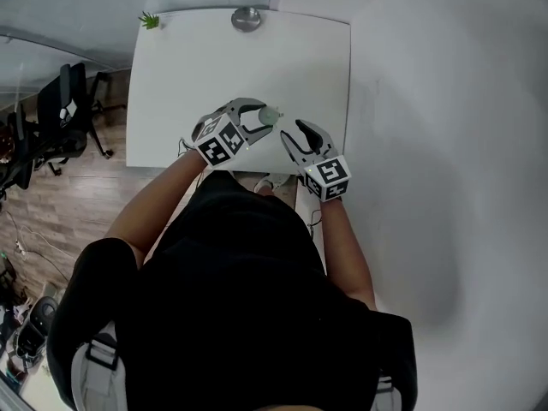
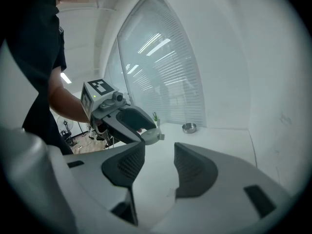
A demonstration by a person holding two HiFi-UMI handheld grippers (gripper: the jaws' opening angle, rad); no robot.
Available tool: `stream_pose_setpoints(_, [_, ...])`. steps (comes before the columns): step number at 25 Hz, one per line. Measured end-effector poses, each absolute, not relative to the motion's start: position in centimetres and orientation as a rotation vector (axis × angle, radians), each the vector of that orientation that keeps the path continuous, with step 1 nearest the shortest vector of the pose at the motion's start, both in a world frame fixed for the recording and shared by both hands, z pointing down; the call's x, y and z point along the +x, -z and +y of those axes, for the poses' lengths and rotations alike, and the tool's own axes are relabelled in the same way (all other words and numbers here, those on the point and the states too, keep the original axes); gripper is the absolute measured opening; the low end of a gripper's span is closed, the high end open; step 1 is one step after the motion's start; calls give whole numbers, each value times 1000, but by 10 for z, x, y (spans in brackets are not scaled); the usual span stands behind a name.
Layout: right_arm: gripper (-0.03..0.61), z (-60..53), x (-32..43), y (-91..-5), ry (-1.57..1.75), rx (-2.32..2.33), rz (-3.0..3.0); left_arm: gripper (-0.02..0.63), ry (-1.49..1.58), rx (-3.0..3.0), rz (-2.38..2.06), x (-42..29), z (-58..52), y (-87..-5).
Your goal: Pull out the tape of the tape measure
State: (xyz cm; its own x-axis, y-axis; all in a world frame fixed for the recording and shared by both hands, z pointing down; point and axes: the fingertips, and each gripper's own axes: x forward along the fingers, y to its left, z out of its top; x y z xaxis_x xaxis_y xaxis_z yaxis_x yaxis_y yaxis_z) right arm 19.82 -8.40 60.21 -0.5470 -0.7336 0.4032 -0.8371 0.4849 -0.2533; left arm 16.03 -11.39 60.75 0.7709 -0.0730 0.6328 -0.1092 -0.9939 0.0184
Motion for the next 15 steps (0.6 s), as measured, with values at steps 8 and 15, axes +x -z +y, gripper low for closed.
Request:
stream_pose_setpoints(8, [150, -93, 164, -533, -543, 1221, -2588, 224, -967, 2915, -198, 123, -103, -540])
stream_pose_setpoints(15, [129, -97, 136, -520, -508, 1030, -2682, 224, -958, 2939, -207, 107, -99, -525])
